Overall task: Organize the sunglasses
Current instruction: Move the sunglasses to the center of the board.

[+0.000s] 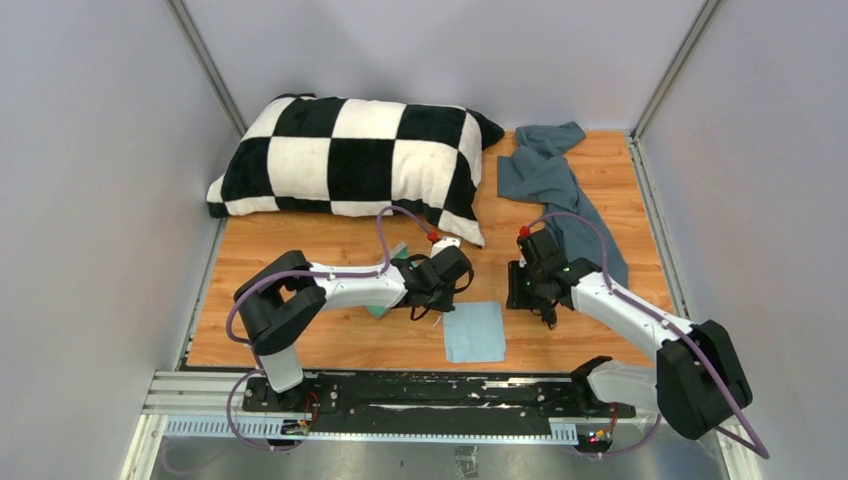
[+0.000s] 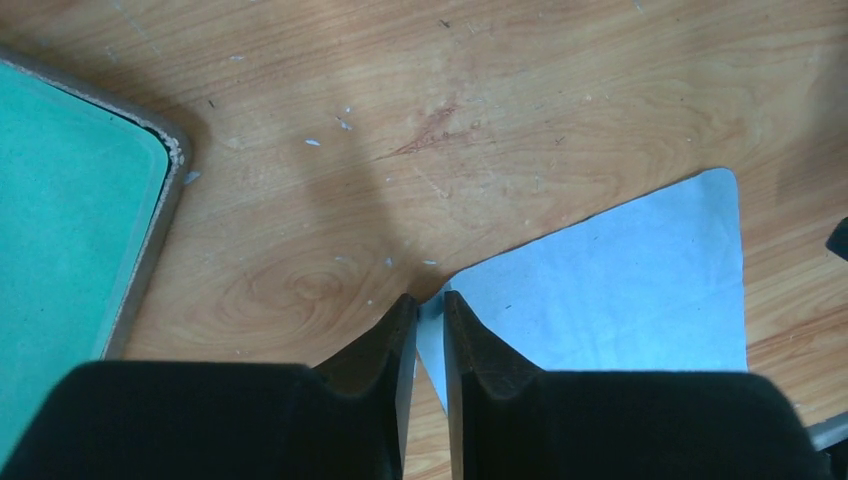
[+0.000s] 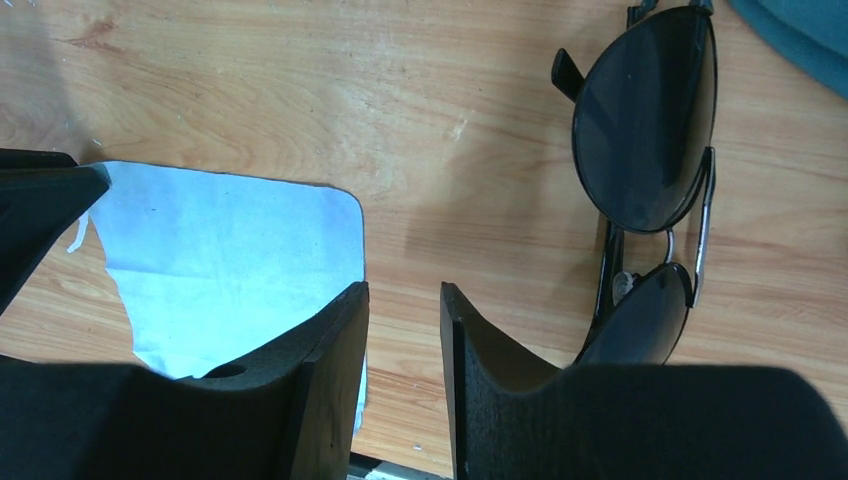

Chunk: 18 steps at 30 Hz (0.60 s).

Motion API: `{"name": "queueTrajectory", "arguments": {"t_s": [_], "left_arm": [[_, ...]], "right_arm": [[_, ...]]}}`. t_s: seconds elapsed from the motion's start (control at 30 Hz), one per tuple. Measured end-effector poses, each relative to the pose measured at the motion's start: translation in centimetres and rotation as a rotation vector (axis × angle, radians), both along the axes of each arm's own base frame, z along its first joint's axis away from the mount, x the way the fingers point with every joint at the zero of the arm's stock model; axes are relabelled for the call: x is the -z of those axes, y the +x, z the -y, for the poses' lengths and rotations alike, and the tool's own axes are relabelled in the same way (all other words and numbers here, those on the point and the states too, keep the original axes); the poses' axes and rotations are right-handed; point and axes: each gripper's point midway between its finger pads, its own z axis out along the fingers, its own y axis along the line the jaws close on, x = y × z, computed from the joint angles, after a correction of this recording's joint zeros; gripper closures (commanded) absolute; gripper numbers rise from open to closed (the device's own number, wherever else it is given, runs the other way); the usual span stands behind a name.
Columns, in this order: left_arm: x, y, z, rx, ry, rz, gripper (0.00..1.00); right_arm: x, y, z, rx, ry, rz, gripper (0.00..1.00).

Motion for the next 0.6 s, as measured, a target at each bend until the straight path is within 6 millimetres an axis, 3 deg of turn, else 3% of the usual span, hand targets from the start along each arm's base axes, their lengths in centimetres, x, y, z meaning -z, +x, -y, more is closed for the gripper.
{"name": "queueTrajectory", "arguments": {"t_s": [0.3,0.6], "left_arm": [[0.1,-0.1,0.4,0.006,-0.015,-0.009,1.0],[0.0,-0.3,0.7,0.017,-0.028,-0.021,1.0]], "right_arm": [[0.7,0.2,-1.3,-0.051,0.034,-0.017,0.64],[1.5,0.5,-2.5,-0.096,0.056,-0.045,0.64]]}}
